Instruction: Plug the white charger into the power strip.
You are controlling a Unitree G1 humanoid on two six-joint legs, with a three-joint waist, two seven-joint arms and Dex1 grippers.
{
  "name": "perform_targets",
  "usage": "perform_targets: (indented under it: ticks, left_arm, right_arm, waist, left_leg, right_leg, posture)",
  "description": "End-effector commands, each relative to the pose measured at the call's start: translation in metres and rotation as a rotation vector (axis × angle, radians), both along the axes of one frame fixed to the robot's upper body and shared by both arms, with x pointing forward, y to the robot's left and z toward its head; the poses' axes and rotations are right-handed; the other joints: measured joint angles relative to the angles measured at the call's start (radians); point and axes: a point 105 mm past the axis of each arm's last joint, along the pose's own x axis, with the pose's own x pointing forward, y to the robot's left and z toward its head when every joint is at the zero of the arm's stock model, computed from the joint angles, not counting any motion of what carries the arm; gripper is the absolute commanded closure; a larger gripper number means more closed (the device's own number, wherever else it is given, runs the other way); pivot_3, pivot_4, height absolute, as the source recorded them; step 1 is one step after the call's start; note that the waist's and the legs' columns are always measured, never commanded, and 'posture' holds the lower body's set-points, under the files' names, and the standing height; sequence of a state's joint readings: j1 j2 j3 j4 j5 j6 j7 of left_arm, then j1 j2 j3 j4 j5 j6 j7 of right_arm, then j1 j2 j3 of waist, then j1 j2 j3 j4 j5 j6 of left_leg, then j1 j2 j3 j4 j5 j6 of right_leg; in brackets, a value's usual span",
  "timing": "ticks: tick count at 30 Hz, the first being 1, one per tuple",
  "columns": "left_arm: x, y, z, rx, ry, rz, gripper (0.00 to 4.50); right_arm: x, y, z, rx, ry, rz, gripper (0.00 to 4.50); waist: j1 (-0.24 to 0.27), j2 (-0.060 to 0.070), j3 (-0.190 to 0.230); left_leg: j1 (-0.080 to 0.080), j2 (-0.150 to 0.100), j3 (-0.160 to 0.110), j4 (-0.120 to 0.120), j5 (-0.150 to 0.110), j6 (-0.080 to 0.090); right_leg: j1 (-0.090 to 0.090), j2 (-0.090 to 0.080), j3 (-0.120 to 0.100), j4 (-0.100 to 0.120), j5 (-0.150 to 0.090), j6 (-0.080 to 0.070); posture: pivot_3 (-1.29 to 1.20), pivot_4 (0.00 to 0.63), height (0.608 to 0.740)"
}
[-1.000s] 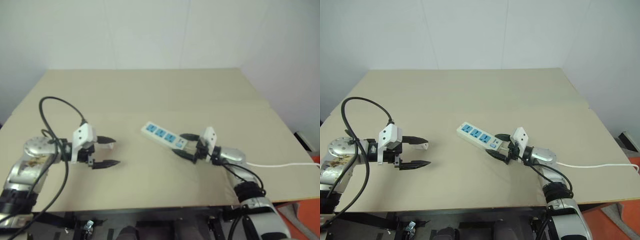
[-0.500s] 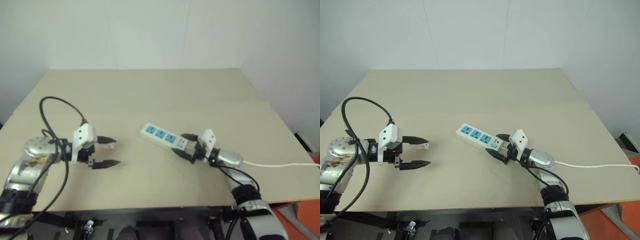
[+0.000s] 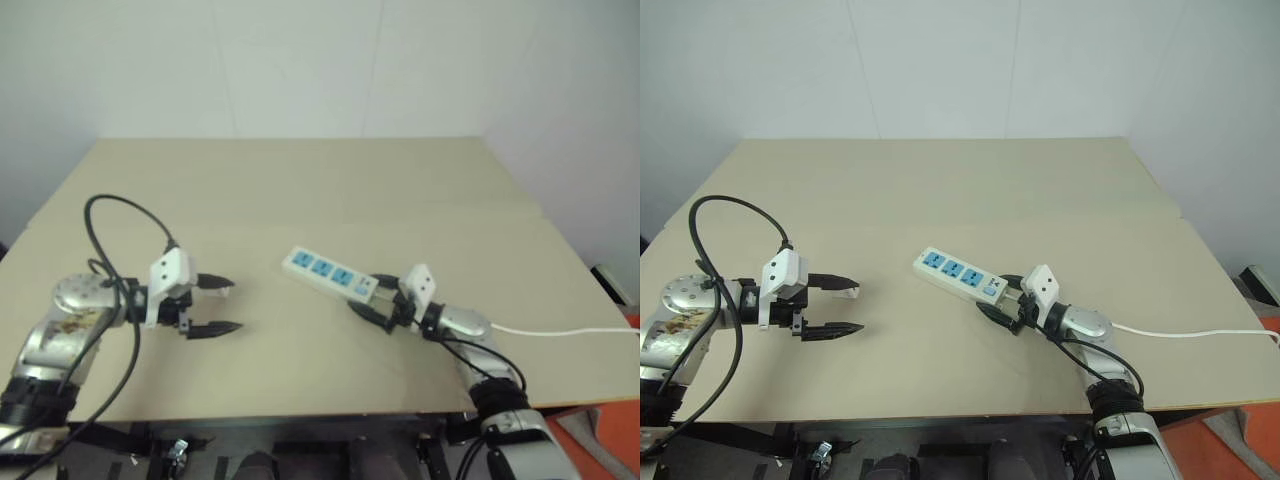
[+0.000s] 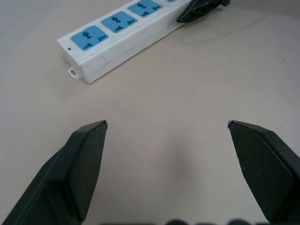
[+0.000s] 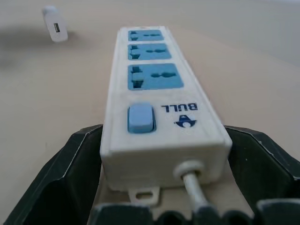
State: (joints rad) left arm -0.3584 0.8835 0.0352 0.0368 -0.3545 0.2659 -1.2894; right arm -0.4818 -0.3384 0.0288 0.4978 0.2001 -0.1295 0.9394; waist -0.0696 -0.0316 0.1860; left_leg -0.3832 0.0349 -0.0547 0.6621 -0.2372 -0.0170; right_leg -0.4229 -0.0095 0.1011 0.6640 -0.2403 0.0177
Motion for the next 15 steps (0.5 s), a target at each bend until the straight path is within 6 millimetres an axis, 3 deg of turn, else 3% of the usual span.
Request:
perform_targets:
  ticks: [1,15]
  left_arm:
    - [0.002,-0.002,0.009,0.005,-0.038,-0.016,0.0]
    - [0.001,-0.002,0.006,0.007,-0.036,-0.016,0.0]
  right_arm:
    - [-0.002,-0.006,0.007,-0.013,-0.024,-0.004,0.04]
    - [-0.001,0.01,0.005,0.011,-0.014,0.027,0.04]
  waist:
    - [0.0,0.0,0.0]
    - [-0.003,0.0,0.0]
  left_leg:
    - [0.0,0.0,0.0,0.0,0.0,0.0]
    - [0.0,0.0,0.0,0.0,0.0,0.0]
  right_leg:
    - [0.0,0.0,0.0,0.0,0.0,0.0]
    - [0.0,0.0,0.0,0.0,0.0,0.0]
  posture:
    - [0.0,0.15,0.74]
    - [0.0,0.15,0.74]
